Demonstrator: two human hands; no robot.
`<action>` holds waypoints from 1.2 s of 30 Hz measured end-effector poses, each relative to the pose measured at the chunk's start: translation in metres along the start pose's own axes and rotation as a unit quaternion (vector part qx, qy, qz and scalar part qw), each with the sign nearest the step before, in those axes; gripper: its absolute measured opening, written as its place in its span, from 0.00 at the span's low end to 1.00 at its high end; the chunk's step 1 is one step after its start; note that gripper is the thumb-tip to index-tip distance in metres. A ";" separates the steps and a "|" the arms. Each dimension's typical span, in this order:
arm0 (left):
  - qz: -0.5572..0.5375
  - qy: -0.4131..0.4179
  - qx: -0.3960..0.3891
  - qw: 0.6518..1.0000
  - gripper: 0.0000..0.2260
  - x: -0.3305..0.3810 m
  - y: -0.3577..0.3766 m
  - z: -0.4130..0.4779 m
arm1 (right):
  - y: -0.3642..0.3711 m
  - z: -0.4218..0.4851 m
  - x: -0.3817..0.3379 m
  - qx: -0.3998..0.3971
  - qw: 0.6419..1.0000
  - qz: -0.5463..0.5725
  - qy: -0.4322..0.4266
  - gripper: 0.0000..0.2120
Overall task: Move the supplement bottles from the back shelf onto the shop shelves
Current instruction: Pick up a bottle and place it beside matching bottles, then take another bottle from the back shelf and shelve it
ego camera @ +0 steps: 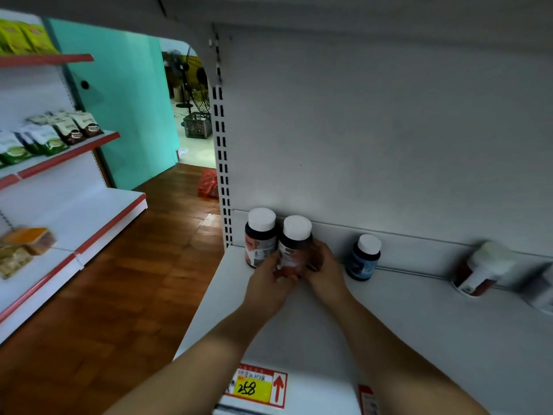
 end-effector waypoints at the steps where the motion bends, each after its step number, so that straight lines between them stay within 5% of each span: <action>1: 0.001 0.001 -0.008 1.000 0.23 0.000 0.001 0.001 | 0.001 0.001 0.000 -0.001 1.000 0.005 0.001 0.31; 13: 0.011 -0.011 -0.016 1.000 0.23 0.000 -0.003 -0.007 | -0.004 -0.002 -0.007 0.018 1.000 -0.012 -0.004 0.28; 22: 0.011 0.071 -0.051 0.996 0.15 0.042 0.019 -0.039 | -0.062 -0.053 -0.034 0.102 0.995 0.001 -0.010 0.26; 29: -0.013 0.127 -0.148 0.981 0.19 0.089 0.120 -0.075 | -0.171 -0.138 -0.023 0.223 0.975 0.012 0.002 0.21; 36: -0.073 0.126 -0.241 0.960 0.19 0.116 0.296 -0.157 | -0.339 -0.268 0.043 0.351 0.934 0.051 0.048 0.20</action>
Point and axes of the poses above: each hand's wrist, its own z-axis towards the middle knuckle, its own y-axis out of the palm, x = y × z, the point moved 10 cm from there along z, towards the middle knuckle, and after that the axes turned 14 degrees about -z, right-handed, at the moved point
